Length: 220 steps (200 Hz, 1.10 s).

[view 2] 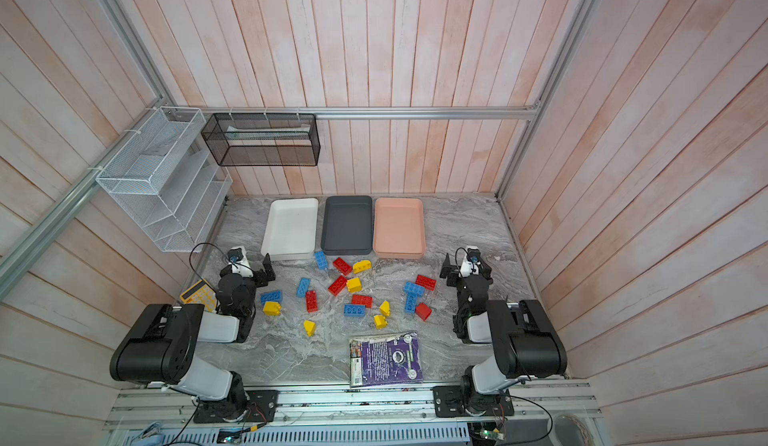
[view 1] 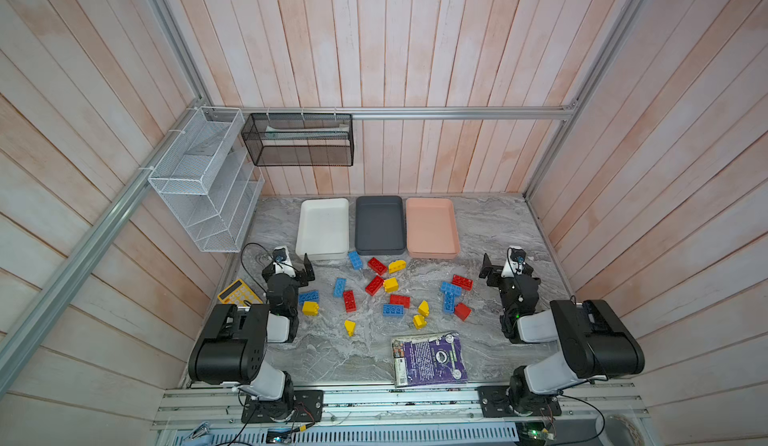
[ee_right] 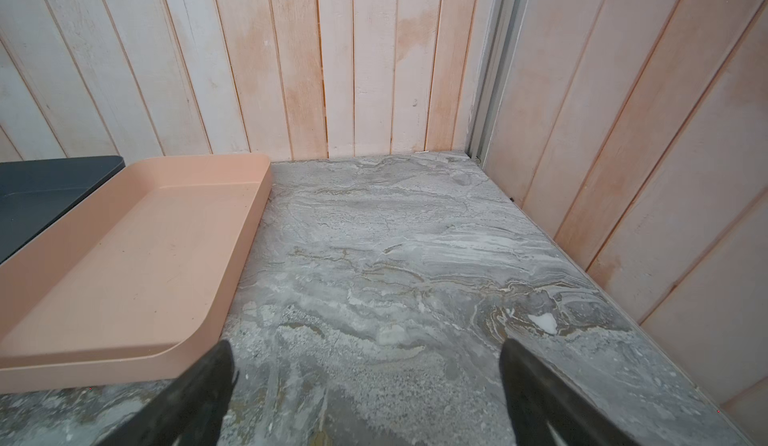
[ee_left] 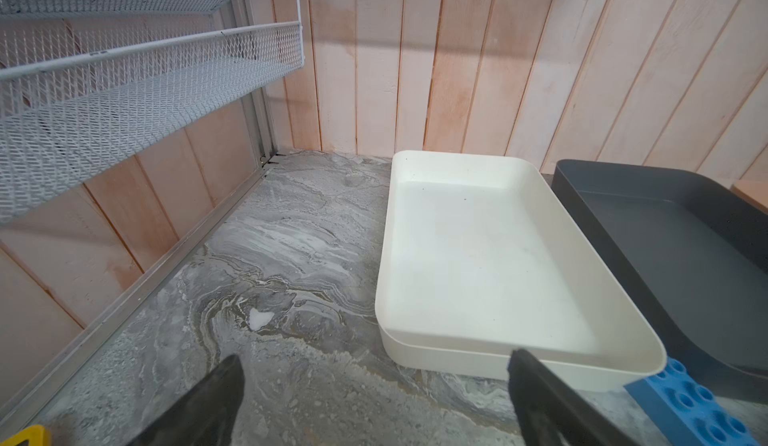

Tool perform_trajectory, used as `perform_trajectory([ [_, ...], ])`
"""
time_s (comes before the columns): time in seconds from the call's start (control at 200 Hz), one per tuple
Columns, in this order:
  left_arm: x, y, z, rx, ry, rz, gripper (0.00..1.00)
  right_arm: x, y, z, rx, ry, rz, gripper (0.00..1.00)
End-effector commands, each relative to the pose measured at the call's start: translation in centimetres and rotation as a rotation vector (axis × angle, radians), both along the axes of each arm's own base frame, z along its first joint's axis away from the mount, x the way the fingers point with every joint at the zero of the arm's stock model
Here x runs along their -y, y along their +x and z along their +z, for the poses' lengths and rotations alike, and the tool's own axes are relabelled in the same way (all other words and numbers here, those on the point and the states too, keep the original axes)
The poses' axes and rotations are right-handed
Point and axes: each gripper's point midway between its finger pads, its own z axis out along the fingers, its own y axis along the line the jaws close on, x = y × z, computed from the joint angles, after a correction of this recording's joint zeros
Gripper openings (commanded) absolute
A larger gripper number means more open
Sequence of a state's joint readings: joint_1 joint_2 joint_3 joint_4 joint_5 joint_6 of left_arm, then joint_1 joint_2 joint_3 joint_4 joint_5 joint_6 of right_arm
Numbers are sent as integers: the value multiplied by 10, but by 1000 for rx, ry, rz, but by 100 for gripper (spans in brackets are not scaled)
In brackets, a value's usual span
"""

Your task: Sort the legos into containers by color

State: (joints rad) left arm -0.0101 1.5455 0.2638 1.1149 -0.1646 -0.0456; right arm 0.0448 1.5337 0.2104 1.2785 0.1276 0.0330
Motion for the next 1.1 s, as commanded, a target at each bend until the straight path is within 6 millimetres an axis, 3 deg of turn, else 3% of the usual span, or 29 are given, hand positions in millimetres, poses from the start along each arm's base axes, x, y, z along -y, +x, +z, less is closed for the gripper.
perform_trajectory([
  [0.0, -2, 4, 9, 28, -4, 6, 100, -1, 4, 4, 10, -3, 10, 99],
  [1.095, -2, 4, 10, 30, -11, -7, 100, 1, 2, 6, 20, -6, -5, 99],
])
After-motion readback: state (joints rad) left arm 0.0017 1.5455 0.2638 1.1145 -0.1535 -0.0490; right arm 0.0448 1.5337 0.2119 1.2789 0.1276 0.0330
